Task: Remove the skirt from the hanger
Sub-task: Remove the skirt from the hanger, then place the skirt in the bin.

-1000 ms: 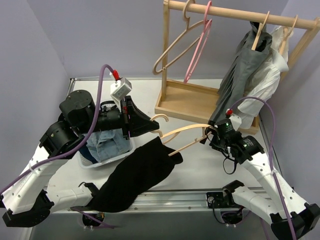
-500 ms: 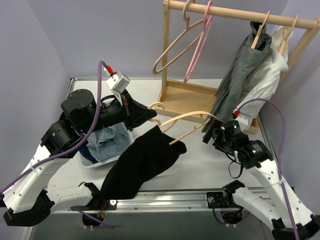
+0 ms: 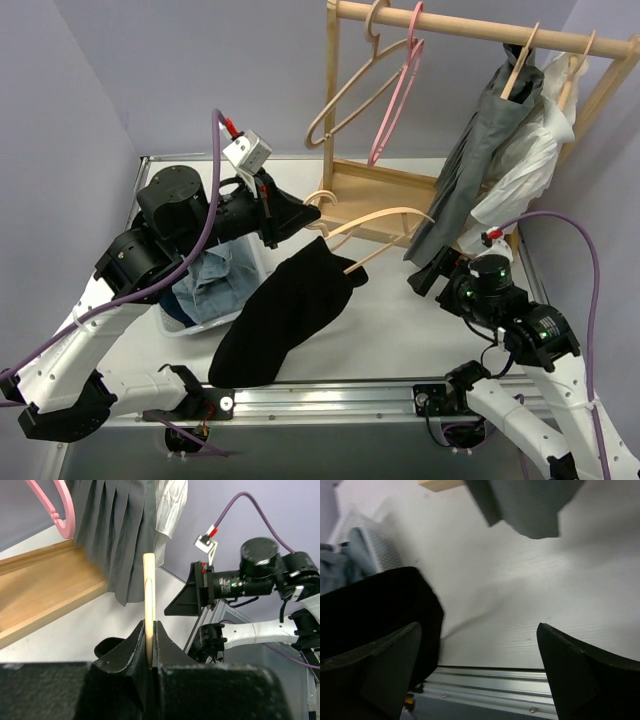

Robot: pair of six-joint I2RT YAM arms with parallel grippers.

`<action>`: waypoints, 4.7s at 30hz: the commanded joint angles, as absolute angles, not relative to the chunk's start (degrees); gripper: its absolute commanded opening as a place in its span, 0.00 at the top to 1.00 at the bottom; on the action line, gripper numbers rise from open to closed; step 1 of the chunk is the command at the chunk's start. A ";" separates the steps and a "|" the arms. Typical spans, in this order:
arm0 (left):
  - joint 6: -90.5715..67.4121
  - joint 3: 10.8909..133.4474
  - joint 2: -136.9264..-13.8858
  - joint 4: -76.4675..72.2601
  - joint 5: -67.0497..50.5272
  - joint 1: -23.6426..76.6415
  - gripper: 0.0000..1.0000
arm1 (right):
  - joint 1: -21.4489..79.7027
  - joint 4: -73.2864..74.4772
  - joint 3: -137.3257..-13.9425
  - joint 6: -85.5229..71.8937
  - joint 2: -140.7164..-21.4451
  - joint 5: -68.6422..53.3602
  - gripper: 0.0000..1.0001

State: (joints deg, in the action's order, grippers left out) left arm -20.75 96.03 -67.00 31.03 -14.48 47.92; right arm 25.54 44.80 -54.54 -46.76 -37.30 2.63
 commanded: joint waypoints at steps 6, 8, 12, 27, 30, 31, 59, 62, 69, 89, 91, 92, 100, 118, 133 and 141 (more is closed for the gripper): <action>-23.46 97.82 -70.05 22.94 -18.90 47.72 0.98 | 25.49 31.04 -66.87 -53.61 -40.07 -16.41 0.09; -23.91 97.91 -71.01 22.15 -18.72 47.72 0.98 | 25.49 28.15 -68.11 -55.54 -41.04 -17.84 0.09; -24.26 97.21 -72.42 19.78 -20.30 47.72 0.98 | 25.49 22.33 -69.26 -57.91 -43.06 -18.90 0.09; -30.23 90.71 -72.77 9.41 -26.36 47.90 0.98 | 27.42 4.13 -60.82 -70.40 -47.99 -11.97 0.21; -31.20 90.62 -73.56 7.74 -28.38 47.99 0.98 | 28.30 2.29 -59.60 -71.98 -47.64 -10.20 0.30; -31.46 90.62 -74.09 7.39 -28.91 47.99 0.98 | 28.56 1.07 -59.33 -72.59 -47.55 -9.85 0.35; -13.89 77.97 -55.28 27.76 -17.85 47.99 0.06 | 30.24 -5.27 -52.47 -81.56 -38.85 -2.02 1.00; -14.06 73.32 -53.79 29.71 -17.49 47.99 0.06 | 30.32 -4.83 -53.52 -82.00 -37.97 -1.41 1.00; -18.98 61.36 -50.36 24.79 -23.11 48.08 0.06 | 30.23 -3.69 -57.30 -82.09 -38.14 -1.06 1.00; -25.31 56.15 -51.24 34.18 -16.46 47.64 0.98 | 30.24 9.12 -67.91 -76.13 -36.47 8.68 1.00; -24.88 59.13 -50.80 40.23 -6.19 47.20 0.98 | 30.32 13.96 -70.04 -72.87 -36.48 10.36 1.00; -24.26 63.76 -51.15 42.43 -2.41 47.02 0.98 | 30.24 14.84 -71.18 -72.25 -36.39 11.33 1.00; -13.19 93.14 -57.83 58.09 20.73 39.21 0.98 | 30.41 20.74 -73.91 -68.38 -36.56 12.13 1.00; -1.49 108.55 -69.43 54.41 12.18 15.77 0.98 | 30.59 26.89 -78.57 -62.93 -38.06 16.08 1.00; -6.68 88.18 -74.17 45.97 12.94 0.44 0.98 | 31.20 26.72 -78.85 -60.12 -40.69 14.59 1.00; -18.51 74.29 -87.53 37.29 -15.18 -3.95 0.98 | 31.20 24.35 -76.11 -60.38 -41.31 12.66 1.00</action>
